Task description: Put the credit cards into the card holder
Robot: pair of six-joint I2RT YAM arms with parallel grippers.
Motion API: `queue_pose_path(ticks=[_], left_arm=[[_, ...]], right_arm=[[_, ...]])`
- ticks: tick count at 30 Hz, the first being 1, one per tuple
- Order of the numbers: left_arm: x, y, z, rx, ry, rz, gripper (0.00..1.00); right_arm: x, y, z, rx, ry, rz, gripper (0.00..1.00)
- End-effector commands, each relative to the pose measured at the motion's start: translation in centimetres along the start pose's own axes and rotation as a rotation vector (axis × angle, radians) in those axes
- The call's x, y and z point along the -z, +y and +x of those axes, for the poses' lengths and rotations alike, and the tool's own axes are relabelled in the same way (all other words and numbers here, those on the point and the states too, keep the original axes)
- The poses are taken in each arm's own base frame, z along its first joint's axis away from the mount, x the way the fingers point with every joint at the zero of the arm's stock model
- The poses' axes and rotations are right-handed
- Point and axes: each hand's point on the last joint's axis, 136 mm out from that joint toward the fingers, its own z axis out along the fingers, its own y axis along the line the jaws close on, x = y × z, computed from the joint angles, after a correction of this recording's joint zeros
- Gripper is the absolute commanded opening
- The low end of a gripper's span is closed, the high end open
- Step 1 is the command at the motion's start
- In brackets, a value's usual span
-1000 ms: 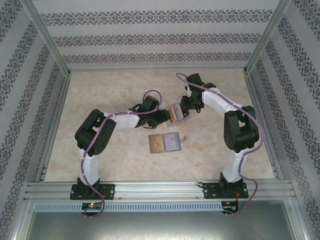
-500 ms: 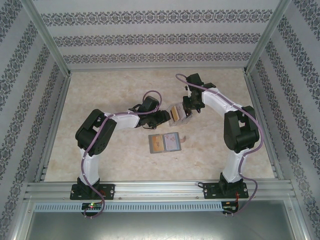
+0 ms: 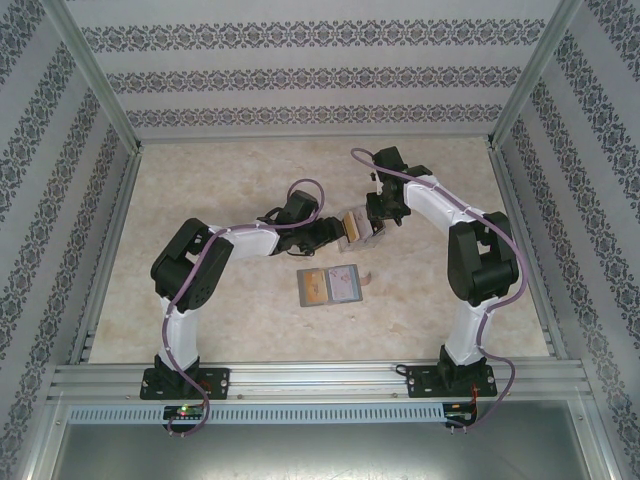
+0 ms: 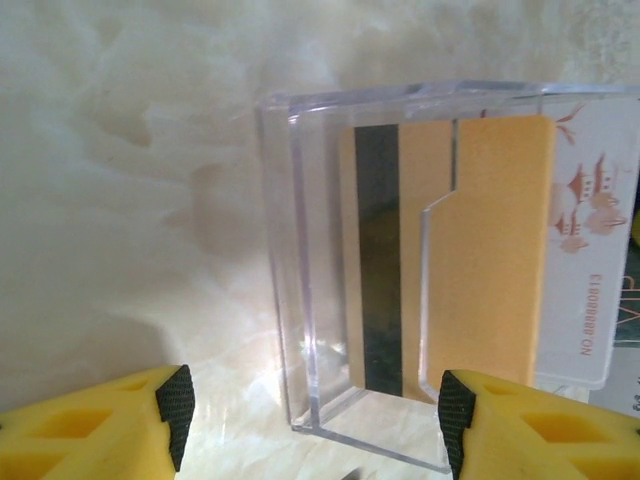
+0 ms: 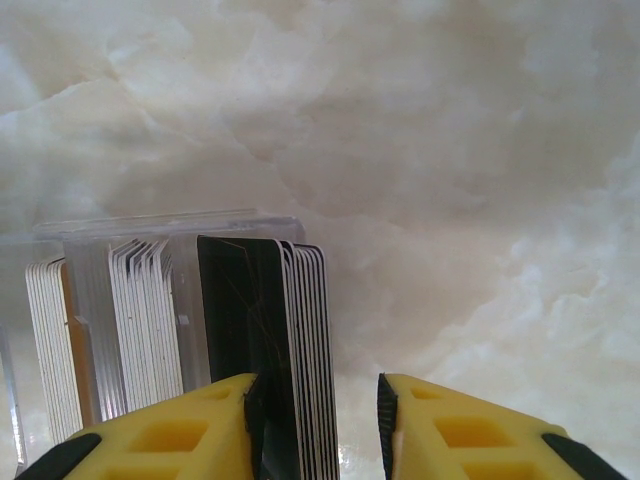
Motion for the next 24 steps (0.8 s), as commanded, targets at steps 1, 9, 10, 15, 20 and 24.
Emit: queue_pose_path(ticks=[1,9,10,15,20,24], left_arm=[[-0.2,-1.7,-1.7,-0.009,-0.03,0.054,0.68],[-2.4,0.8,-1.2,0.045,0.033,-0.071,0.59],[-2.5,1.1,-1.0,0.048,0.041,-0.089,0.56],[-2.1,2.3,-0.7,0.061,0.035,-0.126,0.51],[-1.9,2.6,-0.5,0.057,0.041,-0.146,0.49],[-1.5,2.6,-0.4,0.043,0.039,-0.154,0.46]], right_arm=[[1.6,0.3,-0.7,0.024,-0.029,0.008,0.37],[1.7,0.4,-0.8,0.026,-0.032,0.002,0.4],[1.7,0.4,-0.7,0.028,-0.03,0.003,0.4],[1.4,0.3,-0.3,0.031,-0.019,0.003,0.42],[0.4,0.5,0.2,0.037,0.015,0.008,0.44],[-0.1,0.6,0.4,0.05,0.031,0.021,0.46]])
